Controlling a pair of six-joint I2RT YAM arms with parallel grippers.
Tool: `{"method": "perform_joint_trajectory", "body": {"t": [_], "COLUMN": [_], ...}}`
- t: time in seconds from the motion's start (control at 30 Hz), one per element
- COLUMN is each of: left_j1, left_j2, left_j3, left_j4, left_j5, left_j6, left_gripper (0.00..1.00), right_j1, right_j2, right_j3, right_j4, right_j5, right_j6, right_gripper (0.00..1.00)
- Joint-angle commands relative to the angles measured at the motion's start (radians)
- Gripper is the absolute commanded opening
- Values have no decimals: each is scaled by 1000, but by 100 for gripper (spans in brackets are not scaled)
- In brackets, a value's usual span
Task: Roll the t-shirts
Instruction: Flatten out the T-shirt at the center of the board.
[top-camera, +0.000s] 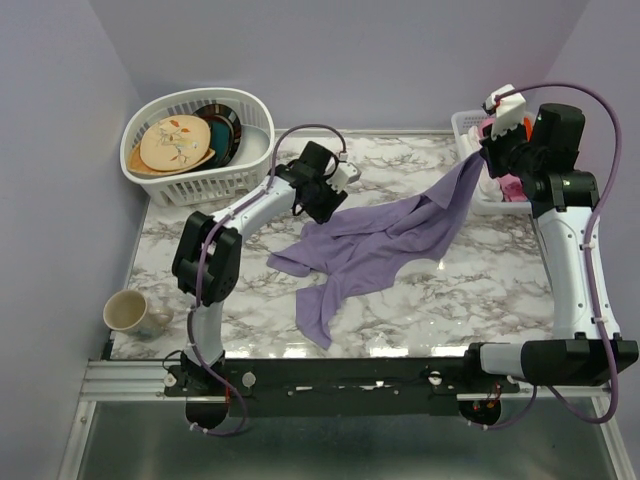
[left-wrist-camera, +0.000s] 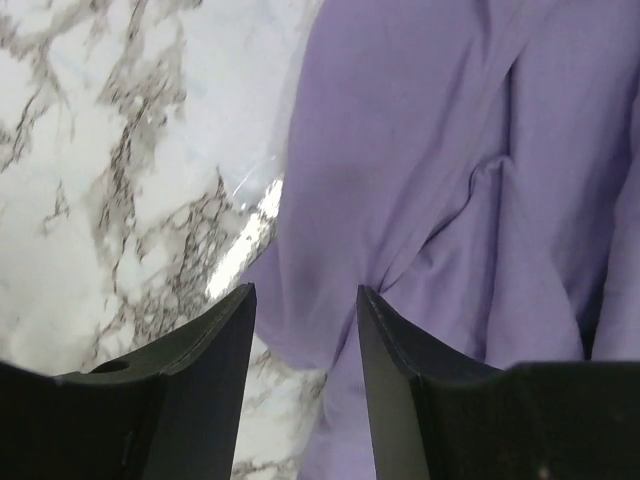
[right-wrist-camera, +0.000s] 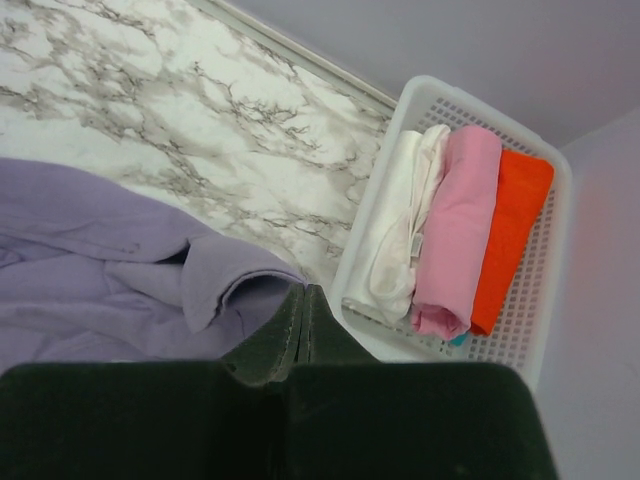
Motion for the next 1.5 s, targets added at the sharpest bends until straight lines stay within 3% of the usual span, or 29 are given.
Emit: {"method": "perform_joint_trajectory", "body": {"t": [0.0,0.17,0.23,0.3,0.37,0.43,0.53,0.73,1.03,1.27,1.47], "left_j1": [-23,-26,-25,-25,-26,-25,-25,-5,64,70,66], "left_j2": [92,144,154,155,149,146,143,92,-266,-435,-598], "left_j3": [63,55,47,43,40,35,31,47,162,254,206], "left_j4": [12,30,32,30,29,29,21,7,-120,-363,-545], "left_j5": [95,60,58,69,83,87,95,110,144,201,293], "left_j6": [-8,3,7,13,20,26,52,78,101,148,156], "left_gripper": [53,48,41,25,17,14,0,0,0,0,0], "right_j1": [-6,-6,-6,-6,-6,-6,-6,-6,-6,-6,-6], "right_j2": [-19,-22,-18,-10,1,19,40,74,70,31,-107], "right_j3": [1,-11,-11,-6,6,17,32,84,225,310,339], "right_j4": [8,13,11,11,11,13,13,15,45,4,-110], "right_j5": [-8,3,2,3,3,0,-5,-6,-17,-54,-143], "right_j6": [6,0,2,3,3,5,11,17,60,80,69], "right_gripper": [1,0,1,0,0,0,0,0,0,0,0]}}
